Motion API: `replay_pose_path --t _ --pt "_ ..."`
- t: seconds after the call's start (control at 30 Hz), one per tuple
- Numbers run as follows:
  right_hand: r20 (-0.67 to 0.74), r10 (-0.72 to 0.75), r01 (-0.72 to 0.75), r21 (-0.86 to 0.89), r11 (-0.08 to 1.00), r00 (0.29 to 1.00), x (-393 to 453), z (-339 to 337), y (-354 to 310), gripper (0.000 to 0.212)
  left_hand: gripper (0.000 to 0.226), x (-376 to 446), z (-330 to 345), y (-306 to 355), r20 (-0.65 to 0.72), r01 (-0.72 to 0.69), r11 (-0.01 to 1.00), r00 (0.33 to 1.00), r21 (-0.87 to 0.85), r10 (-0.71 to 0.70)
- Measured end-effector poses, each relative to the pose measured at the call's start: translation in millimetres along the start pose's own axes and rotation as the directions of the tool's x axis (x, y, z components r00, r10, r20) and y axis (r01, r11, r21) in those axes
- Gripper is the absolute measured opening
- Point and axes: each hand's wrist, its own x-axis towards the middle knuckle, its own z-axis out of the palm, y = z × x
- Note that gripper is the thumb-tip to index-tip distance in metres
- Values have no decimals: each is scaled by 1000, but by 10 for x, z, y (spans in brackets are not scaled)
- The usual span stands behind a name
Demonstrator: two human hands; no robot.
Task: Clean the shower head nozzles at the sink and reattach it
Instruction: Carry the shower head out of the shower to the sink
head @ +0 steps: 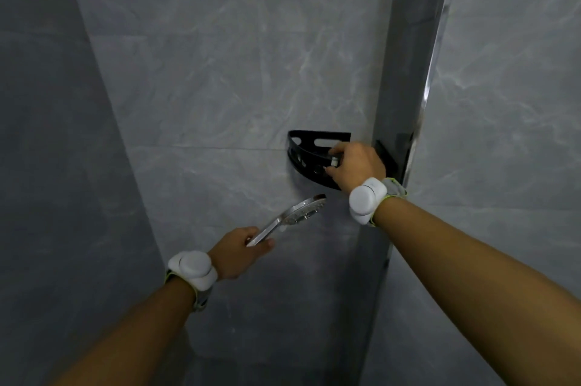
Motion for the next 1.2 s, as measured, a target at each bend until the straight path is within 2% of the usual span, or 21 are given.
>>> replay_pose_path --t 0.07,0.13,0.33,0.47,0.53,0.6,0.7,0.77,0.87,0.97,1.03,1.1,1.2 --pt "3 18 -18 -5 1000 1000 -2 -18 -21 25 32 -38 40 -5 13 23 1000 1000 -9 -23" --pt "-17 16 -15 55 998 1000 -9 -48 -24 24 31 -68 94 16 35 36 999 999 0 -36" --pt "-322 -45 133 255 958 946 -127 -210 29 24 32 -114 254 112 122 62 993 990 103 -75" --pt "-472 74 169 453 875 878 -407 -441 98 20 32 -115 431 249 278 42 975 955 216 -102" --pt "-492 141 199 575 793 859 -545 -551 91 19 33 -120 506 267 341 58 973 931 224 -134" --pt "-514 232 177 628 758 826 -745 -651 113 18 33 -156 606 310 419 13 964 899 264 -127" --pt "-491 372 133 724 676 788 -1053 -781 225 16 33 -209 782 349 515 -98 937 852 334 -94" --pt "-492 439 87 734 673 752 -1318 -841 308 14 30 -277 935 396 575 -178 917 816 357 -65" --pt "-502 504 50 741 670 703 -1703 -970 451 17 3 -391 1157 484 624 -263 897 781 354 -18" --pt "-509 551 -28 718 696 661 -2235 -1154 750 20 16 -629 1511 724 706 -329 901 707 282 37" --pt "-429 589 -109 739 664 685 -2494 -1202 950 23 19 -714 1721 833 735 -361 901 674 241 74" --pt "-336 612 -202 739 642 715 -2750 -1177 1128 25 23 -760 1944 921 720 -342 918 687 202 97" --pt "-311 662 -364 641 676 682 -3347 -1311 1534 28 21 -1002 2455 1275 735 -368 920 659 133 158"
